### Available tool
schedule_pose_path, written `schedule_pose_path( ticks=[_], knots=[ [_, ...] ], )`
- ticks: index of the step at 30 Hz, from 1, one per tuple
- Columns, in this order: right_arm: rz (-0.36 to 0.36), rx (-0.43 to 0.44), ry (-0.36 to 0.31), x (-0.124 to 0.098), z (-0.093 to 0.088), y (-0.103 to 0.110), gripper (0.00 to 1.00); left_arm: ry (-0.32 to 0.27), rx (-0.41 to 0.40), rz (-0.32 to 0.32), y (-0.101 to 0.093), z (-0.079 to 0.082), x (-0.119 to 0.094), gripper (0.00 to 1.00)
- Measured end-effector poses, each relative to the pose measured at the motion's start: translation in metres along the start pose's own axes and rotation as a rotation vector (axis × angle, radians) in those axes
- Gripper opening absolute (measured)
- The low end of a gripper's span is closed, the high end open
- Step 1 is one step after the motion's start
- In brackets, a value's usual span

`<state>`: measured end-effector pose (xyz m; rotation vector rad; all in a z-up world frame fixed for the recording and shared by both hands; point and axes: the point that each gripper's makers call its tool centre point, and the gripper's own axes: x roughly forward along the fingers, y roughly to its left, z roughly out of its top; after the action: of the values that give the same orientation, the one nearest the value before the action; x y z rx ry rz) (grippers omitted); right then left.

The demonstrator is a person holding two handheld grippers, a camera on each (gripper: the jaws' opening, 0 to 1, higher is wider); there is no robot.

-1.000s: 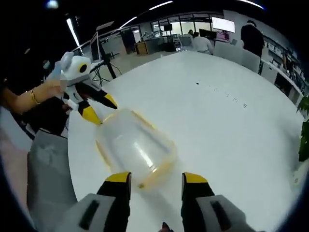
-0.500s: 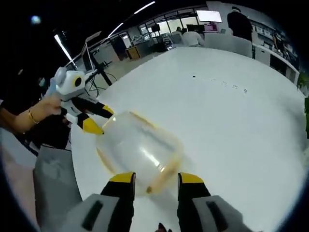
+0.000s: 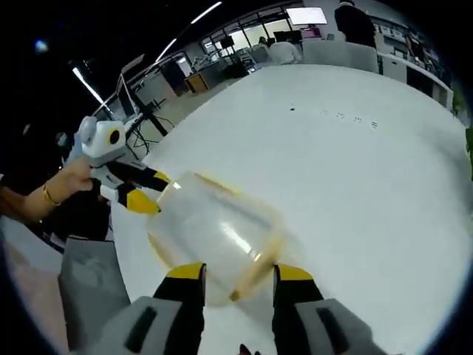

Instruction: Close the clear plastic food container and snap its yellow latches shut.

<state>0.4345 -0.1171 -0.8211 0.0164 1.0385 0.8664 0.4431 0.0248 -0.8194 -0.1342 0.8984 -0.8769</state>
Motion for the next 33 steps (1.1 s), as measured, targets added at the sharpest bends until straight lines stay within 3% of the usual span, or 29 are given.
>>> schedule_pose_path(
  ticks=[4,13,14,16,20,21,22,33],
  knots=[
    [0.019,0.046,0.004,0.002,0.000,-0.001,0.32,-0.001,-0.003,0.003,0.000,0.000,0.000,0.32],
    [0.030,0.043,0.034,0.003,0.000,0.000,0.31,0.025,0.005,-0.024,-0.001,-0.001,0.002,0.30],
    [0.032,0.038,0.031,0.004,0.000,0.001,0.31,0.059,0.023,-0.031,0.000,-0.007,0.003,0.29],
    [0.035,0.049,0.034,0.003,0.001,0.000,0.30,0.045,0.008,-0.017,-0.001,-0.004,0.025,0.29],
    [0.042,0.063,0.021,0.002,0.000,0.000,0.29,0.043,0.007,-0.011,-0.001,-0.003,0.005,0.29],
    [0.068,0.155,-0.025,0.004,0.007,0.005,0.29,0.040,0.022,-0.006,0.004,-0.001,0.004,0.29],
    [0.088,0.085,0.000,0.001,0.004,0.004,0.28,0.046,0.016,-0.011,0.004,-0.002,0.005,0.29],
    [0.048,0.100,-0.021,0.004,0.002,0.010,0.28,0.041,0.028,-0.030,0.005,0.000,0.000,0.29]
  ],
)
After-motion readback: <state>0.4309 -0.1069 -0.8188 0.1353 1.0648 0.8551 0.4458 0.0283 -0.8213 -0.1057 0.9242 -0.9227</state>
